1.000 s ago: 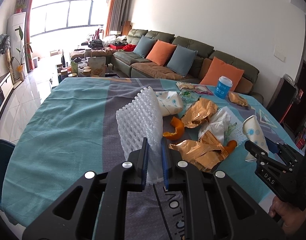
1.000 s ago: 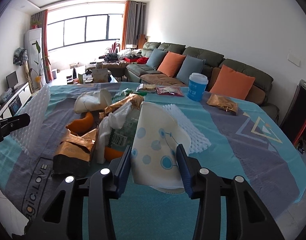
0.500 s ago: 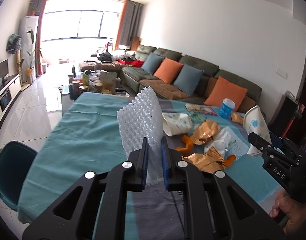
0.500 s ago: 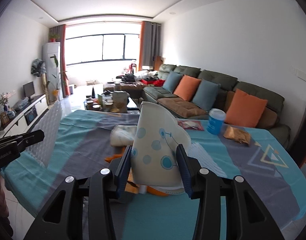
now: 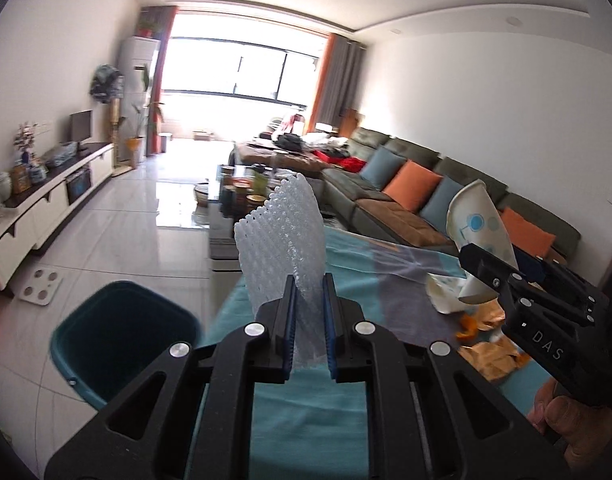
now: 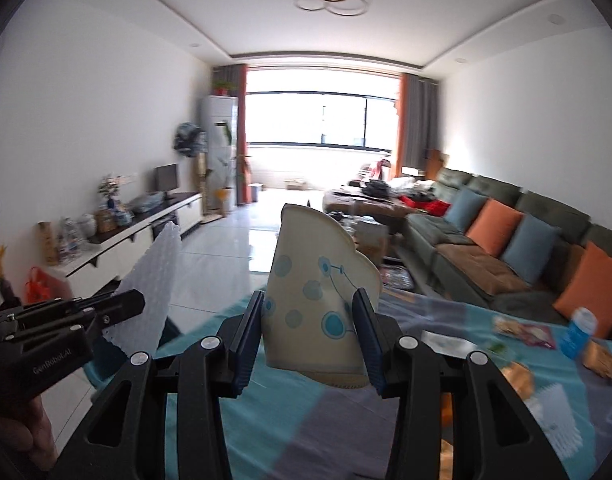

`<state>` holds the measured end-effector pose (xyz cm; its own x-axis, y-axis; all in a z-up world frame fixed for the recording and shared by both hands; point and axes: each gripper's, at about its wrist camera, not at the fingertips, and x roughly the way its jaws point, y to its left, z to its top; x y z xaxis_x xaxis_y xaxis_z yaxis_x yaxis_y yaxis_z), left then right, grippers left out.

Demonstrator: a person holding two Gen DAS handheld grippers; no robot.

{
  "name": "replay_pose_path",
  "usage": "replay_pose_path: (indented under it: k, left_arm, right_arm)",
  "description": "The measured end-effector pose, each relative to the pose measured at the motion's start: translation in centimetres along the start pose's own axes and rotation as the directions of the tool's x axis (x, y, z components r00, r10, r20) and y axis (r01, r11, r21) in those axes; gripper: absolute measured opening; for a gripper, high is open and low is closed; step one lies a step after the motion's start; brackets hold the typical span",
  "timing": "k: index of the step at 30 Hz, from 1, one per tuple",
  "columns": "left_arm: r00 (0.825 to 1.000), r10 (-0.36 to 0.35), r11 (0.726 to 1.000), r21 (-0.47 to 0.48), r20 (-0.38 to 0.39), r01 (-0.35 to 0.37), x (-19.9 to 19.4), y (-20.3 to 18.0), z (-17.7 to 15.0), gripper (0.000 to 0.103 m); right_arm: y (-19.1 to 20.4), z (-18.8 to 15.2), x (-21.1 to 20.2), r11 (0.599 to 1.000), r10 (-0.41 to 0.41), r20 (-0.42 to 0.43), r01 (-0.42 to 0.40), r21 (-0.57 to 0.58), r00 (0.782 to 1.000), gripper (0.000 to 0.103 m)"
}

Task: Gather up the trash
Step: 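Carry both items to the teal bin and open both tools over it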

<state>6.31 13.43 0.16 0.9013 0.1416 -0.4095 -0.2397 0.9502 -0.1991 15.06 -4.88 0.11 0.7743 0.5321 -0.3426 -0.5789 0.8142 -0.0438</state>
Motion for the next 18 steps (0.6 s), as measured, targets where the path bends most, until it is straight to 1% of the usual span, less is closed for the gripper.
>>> replay_pose_path:
  k: [2,4,6,8,11,14,16,18]
  left_arm:
    - [0.999,0.041,0.999,-0.016,0.009,-0.040,-0.5,1.8,0.3,0.013]
    - [0.996,0.086,0.996,-0.029,0.016,-0.085,-1.1,3.8,0.4,0.013]
    - [0.992,0.124,0.991,-0.047,0.020,-0.123,-1.6,5.7,0.6,0.013]
    - [0.986,0.164,0.985,-0.058,0.024,-0.162,-2.0,7.6,0.7,0.013]
    - [0.978,0.206,0.976,-0.075,0.022,-0.204,-2.8,10.3,0.5,0.013]
    - [0.970,0.244,0.965,-0.101,0.003,-0.243,-3.4,13.1,-0.1,0.013]
    - [0.964,0.264,0.959,-0.106,-0.010,-0.264,-3.4,14.5,-0.6,0.013]
    - [0.962,0.271,0.954,-0.124,-0.031,-0.273,-3.5,16.1,-1.2,0.013]
  right_arm:
    - [1.9,0.7,1.3,0.998,0.062,0.001,-0.062,-0.013,0.998,0.042]
    - [3.7,1.2,2.4,0.994,0.104,-0.003,-0.104,-0.032,0.995,0.042]
    - [5.5,1.8,3.9,0.986,0.161,-0.020,-0.162,-0.044,0.987,0.042]
    - [7.4,2.2,5.4,0.974,0.220,-0.050,-0.223,-0.050,0.974,0.042]
    - [9.9,2.3,7.4,0.950,0.306,-0.096,-0.310,-0.037,0.947,0.042]
    - [11.5,2.1,8.9,0.934,0.348,-0.141,-0.356,-0.038,0.927,0.042]
    - [11.9,1.8,9.3,0.924,0.371,-0.171,-0.381,-0.027,0.913,0.042]
    - [13.2,1.6,10.7,0.912,0.399,-0.210,-0.410,-0.012,0.893,0.042]
